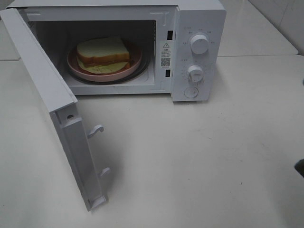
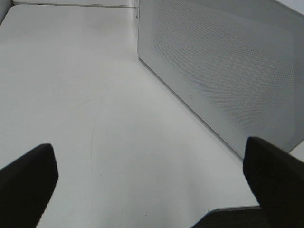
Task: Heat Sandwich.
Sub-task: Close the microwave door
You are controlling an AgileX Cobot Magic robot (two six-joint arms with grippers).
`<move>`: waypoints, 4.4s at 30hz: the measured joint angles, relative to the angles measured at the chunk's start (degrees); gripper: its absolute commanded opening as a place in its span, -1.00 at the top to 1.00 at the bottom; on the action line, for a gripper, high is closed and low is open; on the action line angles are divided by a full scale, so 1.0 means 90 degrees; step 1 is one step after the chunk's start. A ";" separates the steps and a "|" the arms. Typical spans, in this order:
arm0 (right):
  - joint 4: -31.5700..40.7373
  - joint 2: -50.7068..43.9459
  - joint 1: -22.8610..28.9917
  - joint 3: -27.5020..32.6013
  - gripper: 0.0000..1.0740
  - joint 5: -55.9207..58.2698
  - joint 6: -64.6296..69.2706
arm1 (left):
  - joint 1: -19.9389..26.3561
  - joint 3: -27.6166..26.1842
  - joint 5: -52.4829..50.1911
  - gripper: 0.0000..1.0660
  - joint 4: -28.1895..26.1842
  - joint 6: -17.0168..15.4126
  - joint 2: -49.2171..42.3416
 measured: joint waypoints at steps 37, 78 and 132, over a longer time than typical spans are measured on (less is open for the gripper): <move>0.0019 -0.4558 -0.2496 0.0999 -0.42 0.0688 0.0828 | 0.0000 0.0000 0.0000 -0.87 0.0000 0.0000 0.0000; 0.0509 -0.5443 -0.3673 0.1235 -0.42 0.0032 0.0917 | 0.0000 0.0000 0.0000 -0.87 0.0000 0.0000 0.0000; 0.0509 -0.5443 -0.3673 0.1235 -0.42 0.0032 0.0917 | 0.0000 0.0070 -0.2916 1.00 0.0229 0.0000 0.3183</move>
